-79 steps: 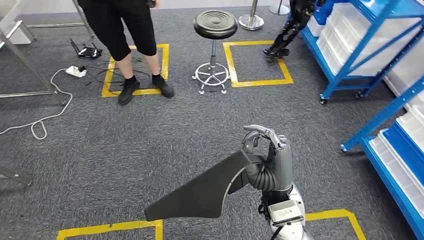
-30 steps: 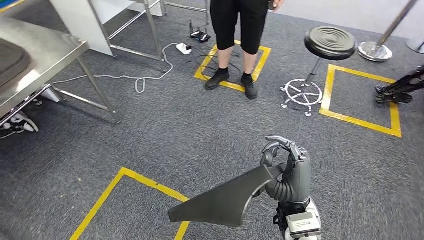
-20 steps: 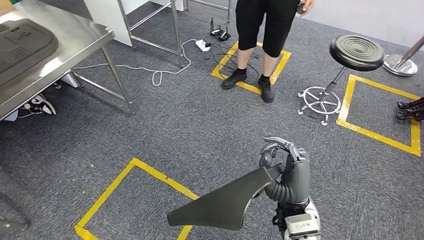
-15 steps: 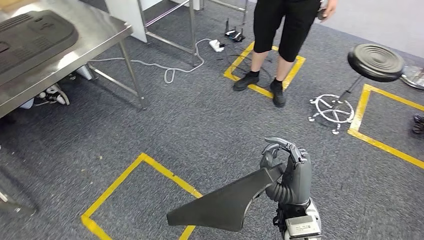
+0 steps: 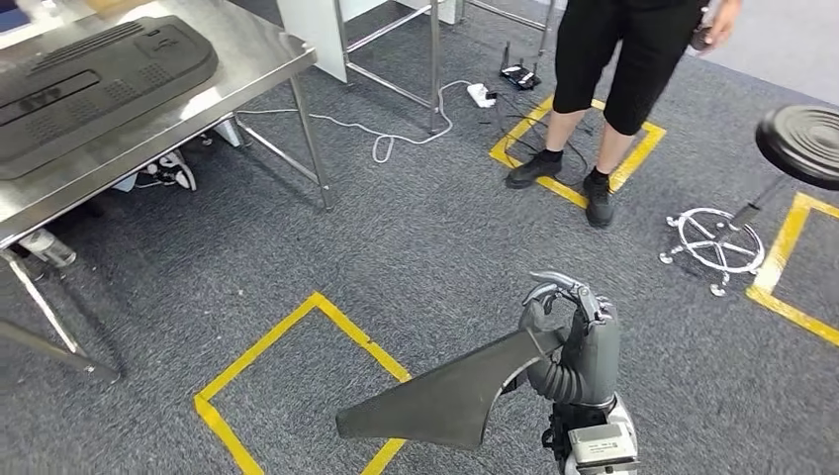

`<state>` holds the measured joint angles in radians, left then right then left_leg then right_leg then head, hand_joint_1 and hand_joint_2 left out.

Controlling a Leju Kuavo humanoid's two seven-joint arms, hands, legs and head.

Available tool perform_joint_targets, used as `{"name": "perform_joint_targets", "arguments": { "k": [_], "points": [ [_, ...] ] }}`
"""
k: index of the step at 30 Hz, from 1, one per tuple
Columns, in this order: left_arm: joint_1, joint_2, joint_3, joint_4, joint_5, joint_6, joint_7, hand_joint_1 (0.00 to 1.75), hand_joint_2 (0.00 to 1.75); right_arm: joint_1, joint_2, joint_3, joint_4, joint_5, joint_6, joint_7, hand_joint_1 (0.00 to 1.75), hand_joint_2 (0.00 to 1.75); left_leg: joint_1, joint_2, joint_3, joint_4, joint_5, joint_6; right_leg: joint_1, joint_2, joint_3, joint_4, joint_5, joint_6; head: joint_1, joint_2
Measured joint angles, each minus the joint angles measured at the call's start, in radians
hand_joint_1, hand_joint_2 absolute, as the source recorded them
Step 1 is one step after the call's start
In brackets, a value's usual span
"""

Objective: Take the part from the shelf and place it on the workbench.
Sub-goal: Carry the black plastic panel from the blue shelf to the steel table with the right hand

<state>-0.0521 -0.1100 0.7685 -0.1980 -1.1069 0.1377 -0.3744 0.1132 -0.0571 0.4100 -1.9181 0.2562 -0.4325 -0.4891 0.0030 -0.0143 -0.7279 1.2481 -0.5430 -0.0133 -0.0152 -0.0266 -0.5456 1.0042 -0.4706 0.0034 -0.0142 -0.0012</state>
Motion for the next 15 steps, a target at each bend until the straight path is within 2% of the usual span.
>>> {"name": "perform_joint_targets", "arguments": {
  "k": [1, 2, 3, 4, 6, 7, 8, 10, 11, 12, 14, 15],
  "points": [
    [0.000, -0.001, 0.001, 0.000, 0.000, 0.000, 0.000, 0.00, 1.75, 0.003, 0.000, -0.001, 0.000, 0.000, 0.000, 0.000, 1.75, 1.75, 0.002, 0.006, -0.019, 0.044, -0.014, -0.003, 0.001, -0.012, 0.000, 0.000, -0.001, -0.001, 0.000, 0.000],
    [0.000, -0.001, 0.002, 0.000, -0.001, 0.001, 0.000, 0.00, 1.75, 0.004, 0.000, -0.002, 0.000, 0.000, 0.000, 0.000, 1.75, 1.75, 0.004, 0.010, -0.021, 0.055, -0.010, -0.005, 0.002, -0.023, 0.000, 0.000, -0.001, -0.001, 0.000, 0.000],
    [0.000, -0.001, 0.003, 0.000, -0.001, 0.001, 0.000, 0.00, 1.75, 0.005, 0.000, -0.002, 0.000, 0.000, 0.000, 0.000, 1.75, 1.75, 0.005, 0.014, -0.005, 0.029, 0.010, -0.006, 0.002, -0.034, 0.002, 0.000, -0.002, -0.001, 0.000, 0.000],
    [0.000, -0.001, 0.004, 0.000, -0.001, 0.002, 0.000, 0.00, 1.75, 0.005, 0.001, -0.003, 0.000, 0.000, 0.000, 0.000, 1.75, 1.75, 0.007, 0.023, 0.028, -0.027, 0.040, -0.006, 0.002, -0.044, 0.003, 0.001, -0.004, -0.001, 0.000, 0.000],
    [-0.002, -0.001, 0.005, 0.000, -0.001, 0.003, 0.000, 0.00, 1.75, 0.006, 0.001, -0.005, -0.001, 0.000, -0.001, 0.000, 1.75, 1.75, 0.003, 0.064, 0.096, -0.151, 0.082, -0.001, 0.008, -0.061, 0.007, 0.003, -0.009, 0.006, 0.000, 0.000],
    [-0.005, -0.001, 0.006, 0.000, -0.001, 0.004, 0.000, 0.00, 1.75, 0.007, 0.001, -0.007, -0.001, 0.000, -0.001, 0.000, 1.75, 1.75, 0.000, 0.079, 0.115, -0.189, 0.090, 0.004, 0.012, -0.070, 0.007, 0.004, -0.011, 0.011, 0.001, 0.000],
    [-0.006, -0.001, 0.006, 0.000, -0.001, 0.006, 0.000, 0.00, 1.75, 0.008, 0.001, -0.008, -0.002, 0.001, -0.001, -0.001, 1.75, 1.75, -0.005, 0.085, 0.121, -0.206, 0.089, 0.009, 0.016, -0.079, 0.008, 0.003, -0.013, 0.016, 0.002, 0.000],
    [-0.007, -0.002, 0.006, 0.000, -0.001, 0.008, 0.000, 0.00, 1.75, 0.009, 0.002, -0.009, -0.004, 0.001, -0.001, -0.001, 1.75, 1.75, -0.007, 0.063, 0.118, -0.213, 0.091, 0.023, 0.017, -0.097, 0.008, 0.003, -0.016, 0.025, 0.004, 0.000],
    [-0.006, -0.002, 0.006, 0.000, -0.001, 0.009, 0.000, 0.00, 1.75, 0.009, 0.003, -0.009, -0.005, 0.001, -0.001, -0.001, 1.75, 1.75, -0.005, 0.050, 0.118, -0.216, 0.094, 0.030, 0.015, -0.085, 0.005, 0.012, -0.023, 0.029, 0.004, 0.000],
    [-0.005, -0.002, 0.006, 0.000, -0.001, 0.010, 0.000, 0.00, 1.75, 0.009, 0.003, -0.009, -0.006, 0.001, -0.001, -0.001, 1.75, 1.75, -0.002, 0.039, 0.118, -0.219, 0.098, 0.037, 0.013, -0.061, -0.005, 0.036, -0.037, 0.031, 0.005, 0.000],
    [-0.007, -0.003, 0.007, 0.000, -0.001, 0.011, -0.001, 0.00, 1.75, 0.010, 0.003, -0.009, -0.008, 0.001, -0.001, -0.002, 1.75, 1.75, 0.002, 0.015, 0.115, -0.221, 0.104, 0.047, 0.009, -0.001, -0.055, 0.141, -0.086, 0.027, 0.008, 0.000],
    [-0.009, -0.004, 0.007, 0.000, -0.001, 0.011, -0.002, 0.00, 1.75, 0.012, 0.003, -0.010, -0.009, 0.001, -0.001, -0.002, 1.75, 1.75, 0.002, 0.003, 0.112, -0.221, 0.106, 0.050, 0.008, 0.014, -0.089, 0.209, -0.111, 0.025, 0.009, 0.000]
  ]
}}
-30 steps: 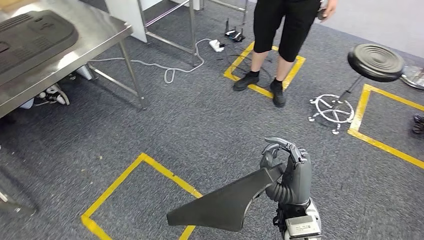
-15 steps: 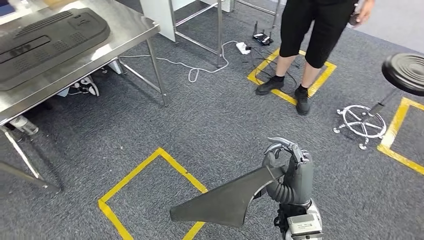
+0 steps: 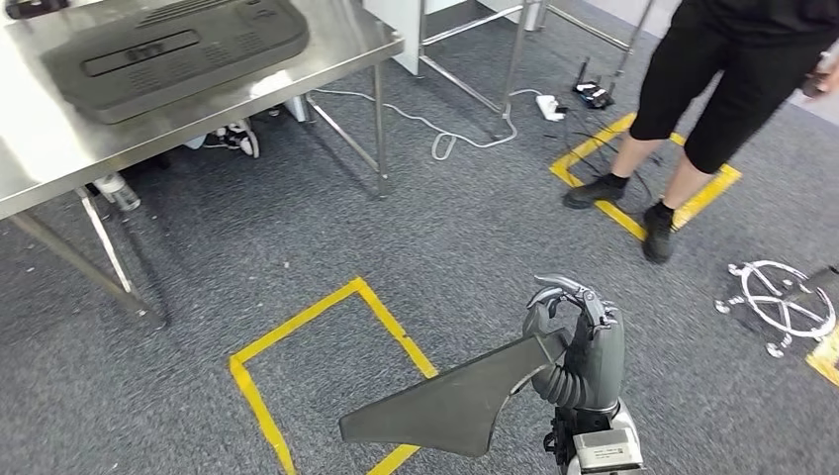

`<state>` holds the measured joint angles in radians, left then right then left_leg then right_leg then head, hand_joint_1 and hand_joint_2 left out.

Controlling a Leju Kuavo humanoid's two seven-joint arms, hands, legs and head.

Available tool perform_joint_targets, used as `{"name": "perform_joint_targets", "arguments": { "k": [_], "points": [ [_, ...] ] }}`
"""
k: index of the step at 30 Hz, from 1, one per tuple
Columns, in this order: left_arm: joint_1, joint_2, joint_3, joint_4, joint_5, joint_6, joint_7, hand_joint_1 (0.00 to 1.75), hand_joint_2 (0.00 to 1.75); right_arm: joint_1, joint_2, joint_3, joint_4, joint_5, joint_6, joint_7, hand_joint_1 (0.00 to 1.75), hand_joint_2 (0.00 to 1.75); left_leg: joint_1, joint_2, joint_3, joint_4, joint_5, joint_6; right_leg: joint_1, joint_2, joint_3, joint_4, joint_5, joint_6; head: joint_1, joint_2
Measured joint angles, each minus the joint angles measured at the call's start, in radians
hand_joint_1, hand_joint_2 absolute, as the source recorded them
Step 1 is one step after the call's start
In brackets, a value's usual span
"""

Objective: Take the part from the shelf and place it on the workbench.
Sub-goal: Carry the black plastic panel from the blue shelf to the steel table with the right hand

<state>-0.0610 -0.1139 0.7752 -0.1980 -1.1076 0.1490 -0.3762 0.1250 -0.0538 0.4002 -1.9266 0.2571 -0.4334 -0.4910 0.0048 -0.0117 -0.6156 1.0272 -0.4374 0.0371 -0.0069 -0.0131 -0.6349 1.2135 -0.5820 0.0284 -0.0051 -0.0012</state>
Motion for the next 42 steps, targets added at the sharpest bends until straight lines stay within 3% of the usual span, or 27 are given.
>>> {"name": "perform_joint_targets", "arguments": {
  "k": [2, 3, 5, 6, 8, 10, 11, 13, 15, 17, 18, 21, 23, 27, 33, 38, 40, 42],
  "points": [
    [-0.001, -0.001, 0.000, 0.000, 0.000, 0.000, -0.001, 0.00, 1.75, 0.003, 0.000, 0.000, 0.000, 0.000, 0.000, 0.000, 1.75, 1.75, 0.000, -0.028, -0.003, 0.000, 0.002, 0.002, -0.002, 0.008, -0.043, 0.077, -0.019, 0.006, 0.001, 0.000],
    [0.000, -0.002, 0.000, 0.000, 0.000, 0.000, -0.001, 0.00, 1.75, 0.004, 0.000, 0.000, 0.000, 0.000, 0.000, 0.000, 1.75, 1.75, 0.000, -0.042, -0.003, 0.001, 0.003, 0.001, -0.004, 0.010, -0.038, 0.059, -0.005, 0.014, 0.000, 0.000],
    [0.001, -0.003, 0.000, 0.000, 0.000, 0.000, -0.001, 0.00, 1.75, 0.004, 0.000, -0.001, 0.000, 0.000, 0.000, 0.000, 1.75, 1.75, 0.002, -0.068, -0.003, 0.001, 0.006, -0.004, -0.011, 0.033, 0.020, -0.070, 0.051, 0.032, 0.001, 0.000],
    [0.001, -0.004, 0.000, 0.000, 0.000, 0.000, -0.001, 0.00, 1.75, 0.004, 0.000, -0.001, 0.000, 0.000, 0.000, 0.000, 1.75, 1.75, 0.000, -0.080, -0.004, 0.002, 0.008, -0.008, -0.012, 0.049, 0.050, -0.135, 0.076, 0.034, 0.002, 0.000],
    [0.003, -0.004, 0.000, 0.000, 0.000, 0.000, -0.002, 0.00, 1.75, 0.004, 0.000, -0.001, 0.000, 0.000, 0.000, 0.000, 1.75, 1.75, -0.003, -0.096, -0.008, 0.001, 0.012, -0.018, -0.011, 0.069, 0.081, -0.198, 0.099, 0.022, 0.002, 0.000],
    [0.006, -0.004, 0.000, 0.000, 0.000, 0.001, -0.005, 0.00, 1.75, 0.003, 0.000, -0.002, 0.000, -0.001, 0.000, 0.000, 1.75, 1.75, -0.002, -0.107, -0.012, -0.002, 0.017, -0.030, -0.010, 0.056, 0.083, -0.201, 0.106, 0.003, 0.002, 0.000],
    [0.007, -0.003, 0.000, 0.000, 0.000, 0.001, -0.008, 0.00, 1.75, 0.003, 0.000, -0.002, 0.000, -0.001, 0.001, 0.000, 1.75, 1.75, -0.001, -0.102, -0.014, 0.001, 0.015, -0.035, -0.011, 0.049, 0.084, -0.203, 0.109, -0.004, 0.002, 0.000],
    [0.008, -0.003, 0.000, 0.000, 0.000, 0.002, -0.012, 0.00, 1.75, 0.003, 0.001, -0.002, -0.001, -0.006, 0.002, 0.000, 1.75, 1.75, -0.002, -0.059, -0.039, 0.058, -0.023, -0.044, -0.017, 0.033, 0.086, -0.208, 0.114, -0.019, -0.004, 0.000],
    [0.006, -0.003, 0.000, 0.000, 0.000, 0.002, -0.017, 0.00, 1.75, 0.005, 0.002, -0.003, -0.001, -0.013, 0.003, 0.000, 1.75, 1.75, 0.000, -0.009, -0.096, 0.187, -0.094, -0.052, -0.014, 0.019, 0.086, -0.208, 0.114, -0.027, -0.009, 0.000],
    [0.006, -0.004, 0.000, 0.000, 0.000, 0.001, -0.020, 0.00, 1.75, 0.008, 0.003, -0.004, -0.001, -0.017, 0.003, 0.001, 1.75, 1.75, 0.004, 0.005, -0.136, 0.282, -0.126, -0.057, -0.012, 0.006, 0.085, -0.207, 0.114, -0.028, -0.009, 0.000],
    [0.006, -0.005, 0.000, 0.000, 0.000, 0.001, -0.021, 0.00, 1.75, 0.008, 0.003, -0.005, -0.001, -0.018, 0.003, 0.001, 1.75, 1.75, 0.006, 0.007, -0.129, 0.277, -0.115, -0.059, -0.012, 0.002, 0.086, -0.207, 0.114, -0.028, -0.010, 0.000],
    [0.005, -0.005, 0.000, 0.000, 0.000, 0.001, -0.023, 0.00, 1.75, 0.009, 0.006, -0.007, -0.001, -0.019, 0.002, 0.002, 1.75, 1.75, 0.010, 0.016, -0.021, 0.089, -0.035, -0.056, -0.009, -0.004, 0.089, -0.205, 0.111, -0.022, -0.010, 0.000],
    [0.004, -0.006, 0.000, 0.000, 0.000, 0.001, -0.023, 0.00, 1.75, 0.009, 0.007, -0.008, -0.001, -0.019, 0.002, 0.003, 1.75, 1.75, 0.008, 0.020, 0.020, 0.012, -0.019, -0.050, -0.002, -0.006, 0.088, -0.202, 0.107, -0.016, -0.009, 0.000],
    [0.005, -0.007, 0.001, 0.000, 0.000, 0.001, -0.021, 0.00, 1.75, 0.010, 0.007, -0.013, -0.001, -0.020, 0.002, 0.004, 1.75, 1.75, 0.002, 0.013, 0.017, 0.004, -0.017, -0.045, 0.002, -0.008, 0.085, -0.206, 0.107, -0.018, -0.007, 0.000],
    [0.005, -0.007, 0.000, 0.000, -0.004, -0.013, -0.005, 0.00, 1.75, 0.009, 0.010, -0.015, -0.001, -0.026, 0.009, 0.010, 1.75, 1.75, -0.006, 0.010, 0.011, 0.005, -0.015, -0.034, -0.003, -0.009, 0.085, -0.214, 0.115, -0.004, -0.007, 0.000],
    [0.005, -0.006, 0.001, 0.000, -0.005, -0.018, 0.000, 0.00, 1.75, 0.009, 0.010, -0.015, -0.001, -0.032, 0.017, 0.010, 1.75, 1.75, -0.007, 0.010, 0.008, 0.005, -0.013, -0.030, -0.004, -0.009, 0.082, -0.215, 0.119, 0.002, -0.008, 0.000],
    [0.005, -0.005, 0.001, 0.000, -0.007, -0.019, 0.003, 0.00, 1.75, 0.008, 0.011, -0.015, -0.002, -0.033, 0.021, 0.010, 1.75, 1.75, -0.010, 0.009, 0.008, 0.003, -0.014, -0.020, -0.008, -0.011, 0.085, -0.223, 0.123, 0.011, -0.009, 0.000],
    [0.005, -0.004, 0.001, 0.000, -0.011, -0.019, 0.006, 0.00, 1.75, 0.008, 0.013, -0.015, -0.003, -0.035, 0.023, 0.011, 1.75, 1.75, -0.004, 0.009, 0.021, -0.021, -0.003, -0.002, -0.010, -0.009, 0.084, -0.224, 0.122, 0.020, -0.008, 0.000]
  ]
}}
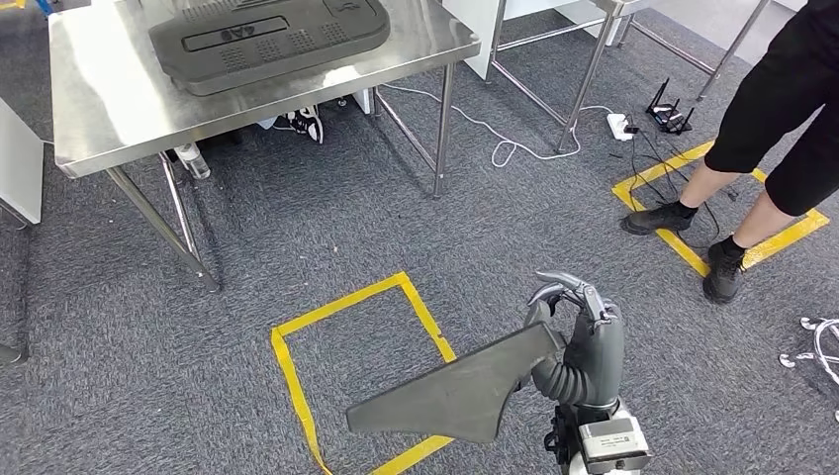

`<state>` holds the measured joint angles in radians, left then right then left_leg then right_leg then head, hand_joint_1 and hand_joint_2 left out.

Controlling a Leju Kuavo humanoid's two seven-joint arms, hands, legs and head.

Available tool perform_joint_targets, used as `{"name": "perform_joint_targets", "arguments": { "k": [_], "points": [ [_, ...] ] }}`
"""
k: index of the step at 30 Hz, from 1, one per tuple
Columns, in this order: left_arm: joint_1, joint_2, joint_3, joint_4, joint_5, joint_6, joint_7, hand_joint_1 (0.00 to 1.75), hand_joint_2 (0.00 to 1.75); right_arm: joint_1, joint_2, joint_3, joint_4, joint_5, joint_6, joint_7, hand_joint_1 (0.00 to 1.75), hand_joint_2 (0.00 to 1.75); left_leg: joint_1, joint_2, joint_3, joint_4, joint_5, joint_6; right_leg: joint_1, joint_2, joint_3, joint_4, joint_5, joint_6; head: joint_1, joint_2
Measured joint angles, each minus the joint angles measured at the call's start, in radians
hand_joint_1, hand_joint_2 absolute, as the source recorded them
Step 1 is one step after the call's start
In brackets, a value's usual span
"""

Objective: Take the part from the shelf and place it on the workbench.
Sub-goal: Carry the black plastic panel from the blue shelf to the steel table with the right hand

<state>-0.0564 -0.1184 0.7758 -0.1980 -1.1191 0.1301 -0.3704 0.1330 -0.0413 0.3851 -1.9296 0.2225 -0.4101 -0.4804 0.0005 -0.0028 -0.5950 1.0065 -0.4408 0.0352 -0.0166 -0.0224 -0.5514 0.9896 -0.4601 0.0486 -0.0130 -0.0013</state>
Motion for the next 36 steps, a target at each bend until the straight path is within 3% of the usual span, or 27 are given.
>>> {"name": "perform_joint_targets", "arguments": {
  "k": [2, 4, 5, 6, 7, 9, 10, 12, 13, 15, 17, 19, 20, 21, 22, 23, 25, 26, 28, 31, 32, 35, 36],
  "points": [
    [-0.001, -0.001, 0.000, 0.000, -0.002, 0.000, 0.001, 0.00, 1.75, 0.000, 0.001, 0.000, -0.001, -0.001, 0.001, 0.000, 1.75, 1.75, 0.009, 0.000, 0.013, -0.024, 0.014, 0.010, 0.001, 0.009, -0.030, 0.062, -0.033, -0.005, 0.003, 0.000],
    [-0.001, -0.001, 0.000, 0.000, -0.002, 0.000, 0.002, 0.00, 1.75, 0.001, 0.001, 0.000, -0.001, -0.001, 0.001, 0.001, 1.75, 1.75, 0.011, -0.002, 0.012, -0.027, 0.018, 0.010, -0.004, 0.017, -0.096, 0.196, -0.090, -0.009, 0.005, 0.000],
    [-0.001, -0.001, 0.000, 0.000, -0.002, 0.000, 0.002, 0.00, 1.75, 0.001, 0.001, 0.000, -0.001, -0.002, 0.001, 0.001, 1.75, 1.75, 0.012, -0.004, 0.010, -0.027, 0.018, 0.008, -0.008, 0.018, -0.124, 0.251, -0.108, -0.005, 0.005, 0.000],
    [0.000, -0.001, 0.000, 0.000, -0.003, 0.000, 0.002, 0.00, 1.75, 0.002, 0.001, 0.000, -0.001, -0.002, 0.001, 0.001, 1.75, 1.75, 0.014, -0.007, 0.009, -0.027, 0.019, 0.005, -0.012, 0.019, -0.136, 0.273, -0.111, 0.003, 0.005, 0.000],
    [0.000, -0.001, 0.000, 0.000, -0.003, 0.000, 0.003, 0.00, 1.75, 0.002, 0.001, 0.000, -0.001, -0.002, 0.001, 0.001, 1.75, 1.75, 0.017, -0.009, 0.009, -0.026, 0.019, -0.001, -0.018, 0.019, -0.126, 0.251, -0.097, 0.015, 0.005, 0.000],
    [0.000, -0.001, 0.000, 0.000, -0.003, -0.001, 0.003, 0.00, 1.75, 0.001, 0.000, -0.001, -0.001, -0.002, 0.001, 0.001, 1.75, 1.75, 0.026, -0.015, 0.008, -0.020, 0.016, -0.021, -0.030, 0.018, -0.058, 0.117, -0.044, 0.045, 0.006, 0.000],
    [0.000, 0.001, 0.000, -0.001, -0.003, -0.001, 0.003, 0.00, 1.75, 0.001, 0.000, 0.000, -0.001, -0.002, 0.001, 0.001, 1.75, 1.75, 0.028, -0.017, 0.007, -0.015, 0.012, -0.033, -0.033, 0.019, -0.027, 0.057, -0.024, 0.049, 0.008, 0.000],
    [0.000, 0.005, 0.000, -0.002, -0.003, 0.000, 0.003, 0.00, 1.75, 0.001, 0.001, -0.001, 0.000, -0.002, 0.001, 0.002, 1.75, 1.75, 0.026, -0.019, 0.006, -0.009, 0.007, -0.051, -0.033, 0.021, 0.001, 0.010, -0.008, 0.034, 0.010, 0.000],
    [0.001, 0.006, 0.001, -0.002, -0.004, 0.000, 0.003, 0.00, 1.75, 0.001, 0.002, -0.001, 0.000, -0.002, 0.002, 0.002, 1.75, 1.75, 0.027, -0.020, 0.007, -0.010, 0.007, -0.058, -0.029, 0.023, 0.001, 0.013, -0.008, 0.019, 0.011, 0.000],
    [0.002, 0.005, 0.001, -0.001, -0.004, -0.001, 0.003, 0.00, 1.75, 0.001, 0.001, -0.001, 0.000, -0.002, 0.002, 0.002, 1.75, 1.75, 0.033, -0.017, 0.007, -0.006, 0.004, -0.065, -0.026, 0.023, 0.000, 0.016, -0.006, 0.001, 0.009, 0.000],
    [0.002, 0.005, 0.001, -0.001, -0.004, -0.001, 0.003, 0.00, 1.75, 0.001, 0.002, -0.002, 0.000, -0.002, 0.002, 0.002, 1.75, 1.75, 0.036, -0.008, -0.023, 0.063, -0.038, -0.068, -0.024, 0.022, 0.003, 0.016, -0.006, -0.012, 0.007, 0.000],
    [0.002, 0.005, 0.002, -0.001, -0.003, -0.001, 0.003, 0.00, 1.75, 0.002, 0.002, -0.002, 0.000, -0.002, 0.002, 0.002, 1.75, 1.75, 0.033, -0.001, -0.091, 0.209, -0.106, -0.067, -0.016, 0.020, 0.005, 0.016, -0.009, -0.022, 0.006, 0.000],
    [0.003, 0.005, 0.002, -0.001, -0.003, -0.001, 0.003, 0.00, 1.75, 0.003, 0.002, -0.002, 0.000, -0.002, 0.002, 0.002, 1.75, 1.75, 0.032, -0.001, -0.125, 0.273, -0.127, -0.065, -0.012, 0.019, 0.007, 0.016, -0.011, -0.026, 0.006, 0.000],
    [0.004, 0.005, 0.004, -0.001, -0.003, -0.001, 0.003, 0.00, 1.75, 0.004, 0.002, -0.002, 0.000, -0.002, 0.002, 0.002, 1.75, 1.75, 0.030, -0.001, -0.144, 0.307, -0.130, -0.061, -0.007, 0.019, 0.009, 0.016, -0.014, -0.029, 0.006, 0.000],
    [0.004, 0.005, 0.005, -0.001, -0.003, -0.001, 0.004, 0.00, 1.75, 0.005, 0.002, -0.002, 0.000, -0.002, 0.002, 0.002, 1.75, 1.75, 0.028, -0.001, -0.143, 0.298, -0.112, -0.054, -0.004, 0.019, 0.014, 0.016, -0.016, -0.033, 0.006, 0.000],
    [0.005, 0.005, 0.007, -0.001, -0.003, -0.001, 0.004, 0.00, 1.75, 0.005, 0.002, -0.002, 0.000, -0.002, 0.002, 0.002, 1.75, 1.75, 0.025, -0.001, -0.121, 0.248, -0.076, -0.046, -0.001, 0.020, 0.020, 0.016, -0.020, -0.036, 0.006, 0.000],
    [0.004, 0.006, 0.009, -0.001, -0.003, -0.001, 0.006, 0.00, 1.75, 0.005, 0.002, -0.002, 0.000, -0.002, 0.003, 0.002, 1.75, 1.75, 0.015, 0.001, -0.056, 0.109, -0.008, -0.026, 0.005, 0.020, 0.029, 0.016, -0.028, -0.037, 0.007, 0.000],
    [0.004, 0.006, 0.010, -0.001, -0.003, -0.001, 0.006, 0.00, 1.75, 0.004, 0.002, -0.002, 0.000, -0.002, 0.003, 0.002, 1.75, 1.75, 0.010, 0.002, -0.033, 0.059, 0.007, -0.020, 0.008, 0.020, 0.031, 0.017, -0.032, -0.035, 0.007, 0.000],
    [0.002, 0.006, 0.010, -0.001, -0.003, -0.001, 0.009, 0.00, 1.75, 0.004, 0.002, -0.001, 0.001, -0.002, 0.004, 0.002, 1.75, 1.75, 0.000, 0.002, -0.021, 0.028, 0.004, -0.015, 0.009, 0.019, 0.028, 0.016, -0.035, -0.027, 0.007, 0.000],
    [0.003, 0.004, 0.010, -0.001, -0.003, -0.003, 0.010, 0.00, 1.75, 0.004, 0.003, -0.001, -0.001, 0.000, 0.006, 0.002, 1.75, 1.75, 0.002, -0.002, -0.012, 0.009, 0.006, -0.009, 0.007, 0.017, 0.021, 0.029, -0.047, -0.013, 0.008, 0.000],
    [0.003, 0.003, 0.010, -0.001, -0.003, -0.003, 0.011, 0.00, 1.75, 0.003, 0.003, -0.001, -0.001, 0.000, 0.006, 0.001, 1.75, 1.75, 0.005, -0.002, -0.007, 0.003, 0.007, -0.006, 0.007, 0.017, 0.004, 0.063, -0.063, -0.012, 0.010, 0.000],
    [0.000, 0.002, 0.010, -0.001, -0.003, -0.005, 0.014, 0.00, 1.75, 0.002, 0.003, -0.001, -0.001, 0.002, 0.008, 0.001, 1.75, 1.75, 0.006, -0.005, -0.003, -0.001, 0.005, 0.000, 0.005, 0.019, -0.108, 0.256, -0.128, -0.015, 0.014, 0.000],
    [0.000, 0.002, 0.010, -0.001, -0.003, -0.006, 0.015, 0.00, 1.75, 0.003, 0.003, -0.001, -0.001, 0.002, 0.008, 0.001, 1.75, 1.75, 0.006, -0.006, -0.002, -0.001, 0.004, 0.001, 0.004, 0.019, -0.137, 0.296, -0.133, -0.010, 0.014, 0.000]
  ]
}}
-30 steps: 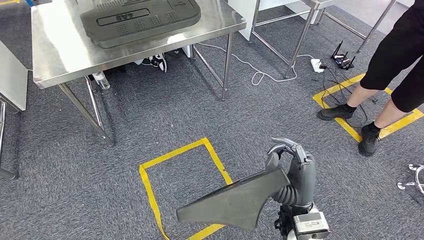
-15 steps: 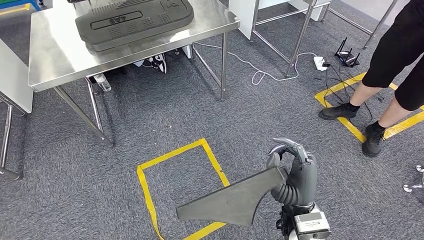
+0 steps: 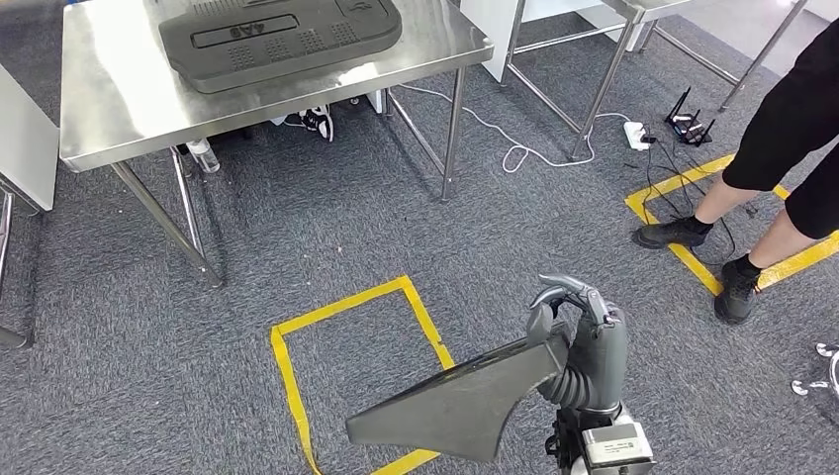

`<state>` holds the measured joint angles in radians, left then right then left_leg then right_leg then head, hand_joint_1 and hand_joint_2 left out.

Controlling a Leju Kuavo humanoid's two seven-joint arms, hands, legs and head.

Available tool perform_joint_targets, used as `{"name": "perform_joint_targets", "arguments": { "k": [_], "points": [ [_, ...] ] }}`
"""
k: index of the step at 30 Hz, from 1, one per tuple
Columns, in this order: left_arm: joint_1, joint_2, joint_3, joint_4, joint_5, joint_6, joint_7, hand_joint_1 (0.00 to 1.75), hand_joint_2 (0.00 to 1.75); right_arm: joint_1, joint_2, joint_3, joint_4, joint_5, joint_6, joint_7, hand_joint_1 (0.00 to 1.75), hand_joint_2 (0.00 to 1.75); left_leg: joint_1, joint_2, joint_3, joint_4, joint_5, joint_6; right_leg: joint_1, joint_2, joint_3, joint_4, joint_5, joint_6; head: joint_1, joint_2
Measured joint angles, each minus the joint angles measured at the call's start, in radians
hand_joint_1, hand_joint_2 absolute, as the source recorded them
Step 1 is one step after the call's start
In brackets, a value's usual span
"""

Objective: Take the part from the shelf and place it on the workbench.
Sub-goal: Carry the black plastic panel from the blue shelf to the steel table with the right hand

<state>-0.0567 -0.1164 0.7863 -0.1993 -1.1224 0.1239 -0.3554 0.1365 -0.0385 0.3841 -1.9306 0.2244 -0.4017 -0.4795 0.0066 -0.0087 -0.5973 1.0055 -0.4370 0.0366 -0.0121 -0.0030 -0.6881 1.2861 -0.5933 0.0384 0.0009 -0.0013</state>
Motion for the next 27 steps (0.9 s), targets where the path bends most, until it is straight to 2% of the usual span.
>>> {"name": "perform_joint_targets", "arguments": {
  "k": [1, 2, 3, 4, 5, 6, 8, 10, 11, 12, 14, 15, 16, 17, 19, 20, 21, 22, 25, 26, 27],
  "points": [
    [0.000, 0.000, 0.000, 0.000, 0.000, -0.001, 0.001, 0.00, 1.75, 0.001, 0.000, 0.000, 0.000, 0.000, 0.000, 0.000, 1.75, 1.75, 0.000, -0.001, 0.001, 0.000, -0.001, 0.000, -0.001, 0.000, -0.010, 0.002, 0.011, 0.009, 0.000, 0.000],
    [0.000, -0.001, 0.000, 0.000, -0.001, -0.001, 0.002, 0.00, 1.75, 0.001, 0.000, 0.000, 0.000, 0.000, 0.001, 0.000, 1.75, 1.75, 0.000, -0.003, 0.004, 0.000, -0.003, -0.001, -0.003, 0.000, 0.001, -0.038, 0.037, 0.019, 0.001, 0.000],
    [0.000, -0.002, 0.000, 0.000, -0.001, -0.001, 0.002, 0.00, 1.75, 0.001, 0.000, 0.000, 0.000, 0.001, 0.001, 0.000, 1.75, 1.75, 0.000, -0.005, 0.006, 0.001, -0.004, -0.003, -0.004, 0.000, 0.028, -0.107, 0.071, 0.029, 0.001, 0.000],
    [0.000, -0.003, 0.000, 0.000, -0.001, -0.001, 0.003, 0.00, 1.75, 0.000, -0.001, 0.000, 0.000, 0.001, 0.001, 0.000, 1.75, 1.75, -0.002, -0.008, 0.009, 0.002, -0.007, -0.006, -0.005, 0.000, 0.060, -0.181, 0.102, 0.034, 0.001, 0.000],
    [0.000, -0.004, 0.000, 0.000, -0.002, -0.001, 0.003, 0.00, 1.75, 0.000, 0.000, 0.000, 0.000, 0.001, 0.001, 0.000, 1.75, 1.75, -0.005, -0.010, 0.010, 0.003, -0.010, -0.010, -0.005, 0.000, 0.087, -0.239, 0.126, 0.032, 0.001, 0.000],
    [0.000, -0.004, 0.000, 0.000, -0.002, -0.001, 0.004, 0.00, 1.75, -0.001, 0.000, 0.000, 0.000, 0.001, 0.001, 0.000, 1.75, 1.75, -0.008, -0.011, 0.011, 0.004, -0.012, -0.015, -0.004, 0.001, 0.104, -0.273, 0.139, 0.024, 0.000, 0.000],
    [0.001, -0.004, 0.000, 0.000, -0.003, 0.001, 0.005, 0.00, 1.75, 0.000, 0.000, 0.000, 0.000, 0.001, 0.002, 0.000, 1.75, 1.75, -0.010, -0.012, 0.011, 0.004, -0.014, -0.023, -0.002, 0.001, 0.111, -0.283, 0.145, 0.003, 0.000, 0.000],
    [0.001, -0.003, 0.001, 0.000, -0.005, 0.003, 0.006, 0.00, 1.75, 0.000, 0.001, -0.001, 0.000, 0.001, 0.003, 0.000, 1.75, 1.75, -0.007, -0.009, 0.007, 0.018, -0.025, -0.032, -0.008, 0.001, 0.114, -0.285, 0.146, -0.012, -0.001, 0.000],
    [0.001, -0.003, 0.001, 0.000, -0.006, 0.004, 0.007, 0.00, 1.75, 0.000, 0.001, -0.001, 0.000, 0.001, 0.004, 0.000, 1.75, 1.75, -0.005, -0.007, -0.005, 0.047, -0.044, -0.037, -0.012, 0.001, 0.117, -0.287, 0.146, -0.018, -0.003, 0.000],
    [0.001, -0.003, 0.002, 0.000, -0.007, 0.004, 0.009, 0.00, 1.75, 0.000, 0.002, -0.001, 0.000, 0.001, 0.004, 0.000, 1.75, 1.75, -0.003, -0.004, -0.028, 0.099, -0.072, -0.042, -0.015, 0.000, 0.120, -0.288, 0.145, -0.023, -0.004, 0.000],
    [0.002, -0.003, 0.003, 0.000, -0.007, 0.005, 0.012, 0.00, 1.75, 0.000, 0.003, -0.001, 0.000, 0.001, 0.006, 0.000, 1.75, 1.75, 0.000, 0.000, -0.096, 0.240, -0.136, -0.050, -0.014, -0.001, 0.125, -0.288, 0.141, -0.029, -0.006, 0.000],
    [0.003, -0.003, 0.004, 0.000, -0.008, 0.005, 0.013, 0.00, 1.75, 0.001, 0.004, -0.001, 0.000, 0.001, 0.006, 0.000, 1.75, 1.75, 0.003, 0.001, -0.123, 0.291, -0.150, -0.054, -0.014, -0.001, 0.127, -0.288, 0.139, -0.031, -0.006, 0.000],
    [0.004, -0.003, 0.004, 0.000, -0.008, 0.005, 0.015, 0.00, 1.75, 0.001, 0.004, -0.001, 0.000, 0.001, 0.007, 0.000, 1.75, 1.75, 0.005, 0.001, -0.133, 0.304, -0.143, -0.056, -0.014, -0.001, 0.130, -0.287, 0.137, -0.031, -0.006, 0.000],
    [0.005, -0.002, 0.004, 0.000, -0.008, 0.005, 0.015, 0.00, 1.75, 0.002, 0.004, -0.001, 0.000, 0.001, 0.007, 0.000, 1.75, 1.75, 0.008, 0.003, -0.120, 0.273, -0.115, -0.057, -0.016, 0.000, 0.134, -0.287, 0.135, -0.030, -0.006, 0.000],
    [0.005, -0.002, 0.005, 0.000, -0.008, 0.005, 0.016, 0.00, 1.75, 0.002, 0.004, -0.001, 0.000, 0.001, 0.007, 0.000, 1.75, 1.75, 0.014, 0.005, -0.053, 0.135, -0.044, -0.060, -0.018, 0.003, 0.145, -0.287, 0.127, -0.023, -0.006, 0.000],
    [0.004, -0.002, 0.005, 0.001, -0.008, 0.005, 0.016, 0.00, 1.75, 0.001, 0.004, -0.001, 0.000, 0.001, 0.007, 0.000, 1.75, 1.75, 0.014, 0.005, -0.024, 0.074, -0.022, -0.060, -0.016, 0.003, 0.148, -0.285, 0.123, -0.017, -0.008, 0.000],
    [0.004, -0.003, 0.005, 0.001, -0.008, 0.005, 0.016, 0.00, 1.75, 0.001, 0.004, -0.001, 0.000, 0.001, 0.007, -0.001, 1.75, 1.75, 0.014, 0.004, -0.006, 0.037, -0.012, -0.058, -0.013, 0.003, 0.149, -0.285, 0.120, -0.011, -0.008, 0.000],
    [0.003, -0.003, 0.005, 0.001, -0.008, 0.005, 0.015, 0.00, 1.75, 0.001, 0.004, 0.000, 0.000, 0.001, 0.007, -0.001, 1.75, 1.75, 0.011, 0.002, -0.002, 0.024, -0.015, -0.055, -0.011, 0.003, 0.148, -0.287, 0.119, -0.006, -0.008, 0.000],
    [0.004, -0.003, 0.006, 0.001, -0.008, 0.005, 0.013, 0.00, 1.75, 0.002, 0.004, 0.000, 0.000, 0.000, 0.007, -0.001, 1.75, 1.75, 0.006, -0.001, -0.002, 0.018, -0.014, -0.032, -0.013, 0.002, 0.144, -0.286, 0.113, 0.009, -0.008, 0.000],
    [0.004, -0.003, 0.006, 0.001, -0.008, 0.005, 0.013, 0.00, 1.75, 0.002, 0.004, 0.000, -0.001, 0.000, 0.007, -0.002, 1.75, 1.75, 0.007, -0.001, 0.001, 0.015, -0.013, -0.024, -0.013, 0.002, 0.131, -0.261, 0.101, 0.010, -0.007, 0.000],
    [0.004, -0.003, 0.006, 0.001, -0.008, 0.005, 0.012, 0.00, 1.75, 0.002, 0.004, 0.000, -0.001, -0.001, 0.007, -0.002, 1.75, 1.75, 0.008, -0.001, 0.003, 0.013, -0.013, -0.017, -0.012, 0.002, 0.106, -0.214, 0.080, 0.008, -0.006, 0.000]
  ]
}}
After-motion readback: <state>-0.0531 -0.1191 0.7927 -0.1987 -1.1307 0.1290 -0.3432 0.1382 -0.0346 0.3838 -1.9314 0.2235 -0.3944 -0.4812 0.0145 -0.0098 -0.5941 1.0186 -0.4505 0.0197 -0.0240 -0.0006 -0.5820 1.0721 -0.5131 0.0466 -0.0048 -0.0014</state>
